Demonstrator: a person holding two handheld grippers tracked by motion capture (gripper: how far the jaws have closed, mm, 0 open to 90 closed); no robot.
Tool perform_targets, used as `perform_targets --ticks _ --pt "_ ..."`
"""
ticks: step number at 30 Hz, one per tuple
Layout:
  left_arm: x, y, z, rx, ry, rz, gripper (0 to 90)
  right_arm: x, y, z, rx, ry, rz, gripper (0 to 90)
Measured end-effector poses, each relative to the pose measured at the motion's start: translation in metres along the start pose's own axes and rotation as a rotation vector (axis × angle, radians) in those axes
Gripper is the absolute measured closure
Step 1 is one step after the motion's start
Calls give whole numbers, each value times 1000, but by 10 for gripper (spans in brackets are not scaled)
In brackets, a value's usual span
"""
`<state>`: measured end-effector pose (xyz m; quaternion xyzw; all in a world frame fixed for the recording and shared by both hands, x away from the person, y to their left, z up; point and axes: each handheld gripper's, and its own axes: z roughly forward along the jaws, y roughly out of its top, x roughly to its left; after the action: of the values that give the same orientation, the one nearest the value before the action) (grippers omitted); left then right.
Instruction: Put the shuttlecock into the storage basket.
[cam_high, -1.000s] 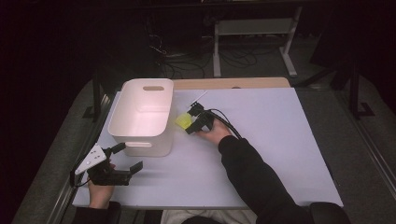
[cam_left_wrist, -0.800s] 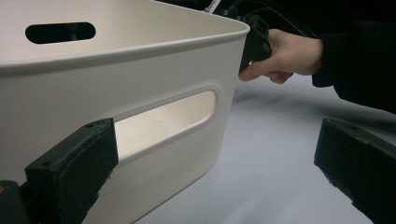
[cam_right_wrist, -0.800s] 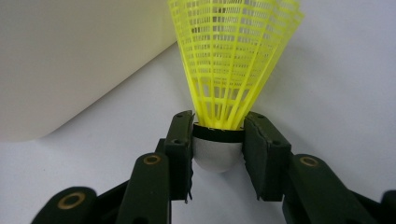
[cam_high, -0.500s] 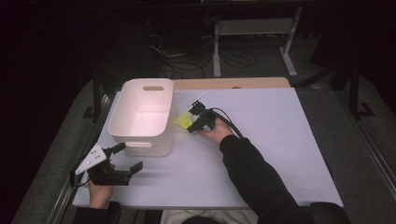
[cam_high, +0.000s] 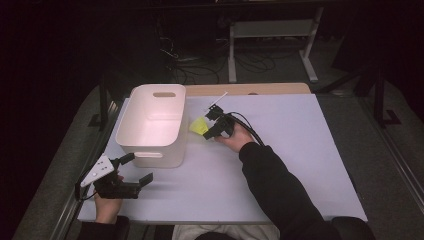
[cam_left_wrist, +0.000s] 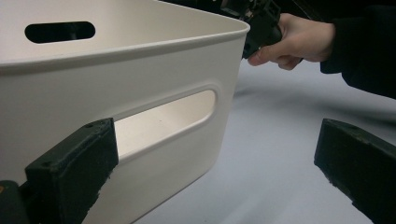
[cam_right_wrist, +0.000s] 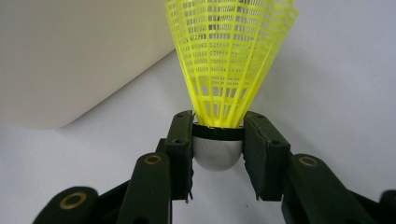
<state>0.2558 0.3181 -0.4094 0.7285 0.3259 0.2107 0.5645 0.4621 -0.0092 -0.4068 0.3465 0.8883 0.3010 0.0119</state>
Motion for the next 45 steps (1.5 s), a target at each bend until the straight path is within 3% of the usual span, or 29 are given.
perform_targets --ticks 31,45 --pt "0 0 0 2 0 1 0 -1 -2 -53 -47 -24 -48 633" --pt "0 0 1 1 -1 -1 0 3 2 -74 -81 -12 -81 634"
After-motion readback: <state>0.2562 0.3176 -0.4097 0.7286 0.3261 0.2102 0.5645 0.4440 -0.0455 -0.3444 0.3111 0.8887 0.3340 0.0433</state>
